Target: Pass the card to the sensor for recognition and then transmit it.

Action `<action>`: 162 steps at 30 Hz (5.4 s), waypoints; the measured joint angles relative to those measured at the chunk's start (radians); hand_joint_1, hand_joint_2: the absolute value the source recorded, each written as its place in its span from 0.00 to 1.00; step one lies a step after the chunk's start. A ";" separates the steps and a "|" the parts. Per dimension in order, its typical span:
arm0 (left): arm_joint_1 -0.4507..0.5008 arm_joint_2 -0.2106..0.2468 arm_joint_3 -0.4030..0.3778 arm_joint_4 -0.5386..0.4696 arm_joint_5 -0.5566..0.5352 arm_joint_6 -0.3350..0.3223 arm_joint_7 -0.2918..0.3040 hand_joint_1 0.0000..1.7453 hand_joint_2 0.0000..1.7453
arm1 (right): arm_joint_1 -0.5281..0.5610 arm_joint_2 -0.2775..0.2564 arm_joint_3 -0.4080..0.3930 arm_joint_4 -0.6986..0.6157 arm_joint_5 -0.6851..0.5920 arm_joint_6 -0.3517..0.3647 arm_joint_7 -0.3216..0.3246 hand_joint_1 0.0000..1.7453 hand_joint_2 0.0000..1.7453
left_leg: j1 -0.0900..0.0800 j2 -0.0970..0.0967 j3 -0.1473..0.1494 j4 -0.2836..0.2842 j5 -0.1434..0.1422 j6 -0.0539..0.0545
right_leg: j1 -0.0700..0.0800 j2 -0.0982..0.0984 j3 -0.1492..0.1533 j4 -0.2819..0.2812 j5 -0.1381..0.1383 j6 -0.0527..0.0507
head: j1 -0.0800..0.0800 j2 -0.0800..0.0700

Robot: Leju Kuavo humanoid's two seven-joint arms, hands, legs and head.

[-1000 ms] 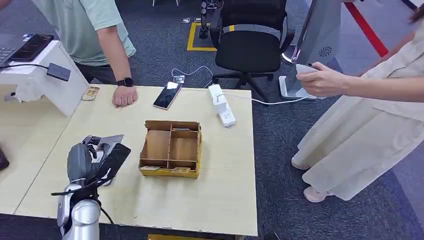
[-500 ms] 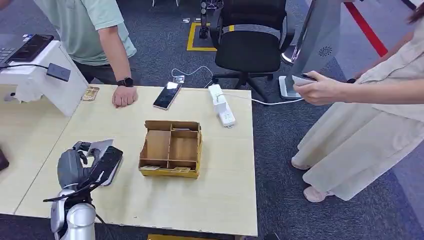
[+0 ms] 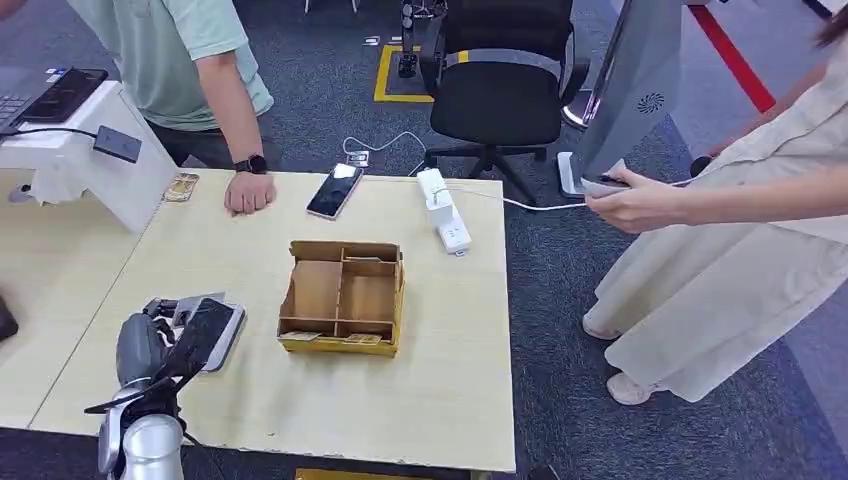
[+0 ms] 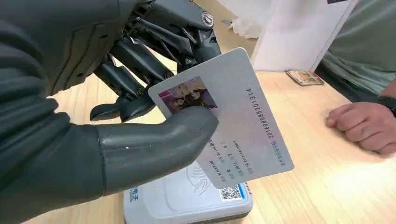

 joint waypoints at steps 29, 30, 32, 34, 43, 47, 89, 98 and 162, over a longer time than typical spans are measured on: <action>0.022 -0.003 0.094 0.089 0.030 -0.014 0.001 1.00 1.00 | 0.000 -0.007 0.000 0.000 0.000 -0.001 -0.001 0.00 0.00 | 0.000 0.000 0.000 0.000 0.000 0.000 | 0.000 0.000 0.000 0.000 0.000 0.000 | 0.000 0.000; 0.021 -0.005 0.098 0.092 0.034 -0.014 0.001 1.00 1.00 | 0.000 -0.007 0.000 0.000 0.000 -0.001 -0.001 0.00 0.00 | 0.000 0.000 0.000 0.000 0.000 0.000 | 0.000 0.000 0.000 0.000 0.000 0.000 | 0.000 0.000; 0.014 -0.006 0.102 0.097 0.041 -0.012 0.001 1.00 1.00 | 0.000 -0.007 0.000 0.000 0.000 -0.001 -0.001 0.00 0.00 | 0.000 0.000 0.000 0.000 0.000 0.000 | 0.000 0.000 0.000 0.000 0.000 0.000 | 0.000 0.000; 0.005 -0.006 0.103 0.101 0.042 -0.008 0.000 1.00 1.00 | 0.000 -0.007 0.000 0.000 0.000 -0.001 -0.001 0.00 0.00 | 0.000 0.000 0.000 0.000 0.000 0.000 | 0.000 0.000 0.000 0.000 0.000 0.000 | 0.000 0.000; -0.048 -0.012 0.110 0.108 0.085 0.020 -0.007 1.00 1.00 | 0.000 -0.007 0.000 -0.002 0.000 0.000 0.000 0.00 0.00 | 0.000 0.000 0.000 0.000 0.000 0.000 | 0.000 0.000 0.000 0.000 0.000 0.000 | 0.000 0.000; -0.063 -0.016 0.110 0.108 0.092 0.021 -0.007 1.00 1.00 | 0.000 -0.007 0.000 -0.006 0.000 0.000 0.000 0.00 0.00 | 0.000 0.000 0.000 0.000 0.000 0.000 | 0.000 0.000 0.000 0.000 0.000 0.000 | 0.000 0.000; -0.115 -0.016 0.174 0.219 -0.175 0.098 0.107 1.00 1.00 | 0.013 -0.004 -0.026 -0.039 0.000 0.000 -0.019 0.00 0.00 | 0.000 0.000 0.000 0.000 0.000 0.000 | 0.000 0.000 0.000 0.000 0.000 0.000 | 0.000 0.000; -0.123 -0.016 0.179 0.257 -0.254 0.105 0.140 1.00 1.00 | 0.014 -0.002 -0.035 -0.049 0.000 0.000 -0.022 0.00 0.00 | 0.000 0.000 0.000 0.000 0.000 0.000 | 0.000 0.000 0.000 0.000 0.000 0.000 | 0.000 0.000; -0.149 -0.011 -0.055 0.042 -0.427 0.242 0.036 1.00 1.00 | -0.014 0.007 -0.027 -0.016 0.000 -0.016 -0.038 0.00 0.00 | 0.000 0.000 0.000 0.000 0.000 0.000 | 0.000 0.000 0.000 0.000 0.000 0.000 | 0.000 0.000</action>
